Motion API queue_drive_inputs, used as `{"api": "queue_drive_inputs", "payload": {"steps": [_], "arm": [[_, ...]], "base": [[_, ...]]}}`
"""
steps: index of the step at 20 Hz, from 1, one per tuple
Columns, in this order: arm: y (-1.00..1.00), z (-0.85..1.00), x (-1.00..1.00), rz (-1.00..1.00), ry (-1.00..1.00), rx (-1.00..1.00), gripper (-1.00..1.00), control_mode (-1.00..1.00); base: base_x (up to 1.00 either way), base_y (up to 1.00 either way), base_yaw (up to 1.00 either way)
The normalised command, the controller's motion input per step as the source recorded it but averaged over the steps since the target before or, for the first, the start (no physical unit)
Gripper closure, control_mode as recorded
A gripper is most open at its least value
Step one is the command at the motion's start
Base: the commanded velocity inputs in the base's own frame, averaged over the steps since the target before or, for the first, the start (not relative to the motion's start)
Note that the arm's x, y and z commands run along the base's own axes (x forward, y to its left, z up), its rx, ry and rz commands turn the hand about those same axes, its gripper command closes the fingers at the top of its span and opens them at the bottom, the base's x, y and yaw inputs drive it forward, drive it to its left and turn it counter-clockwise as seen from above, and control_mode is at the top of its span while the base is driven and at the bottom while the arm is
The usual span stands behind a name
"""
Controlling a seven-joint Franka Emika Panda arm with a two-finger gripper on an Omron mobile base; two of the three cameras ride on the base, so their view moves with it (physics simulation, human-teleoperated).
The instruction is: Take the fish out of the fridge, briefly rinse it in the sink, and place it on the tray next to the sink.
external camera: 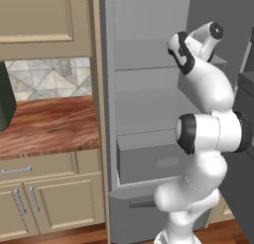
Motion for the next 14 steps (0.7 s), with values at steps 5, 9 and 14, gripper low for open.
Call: {"api": "queue_drive_inputs", "payload": {"steps": [5,9,14], "arm": [[0.41,0.04,-1.0,0.0,-0.04,0.02,1.0,-1.0],[0.38,0.21,-1.0,0.0,0.2,0.09,1.0,-1.0],[0.29,-0.03,-1.0,0.0,0.43,0.04,1.0,-1.0]], "base": [[0.0,0.0,0.0],[0.0,0.0,0.0],[0.0,0.0,0.0]]}}
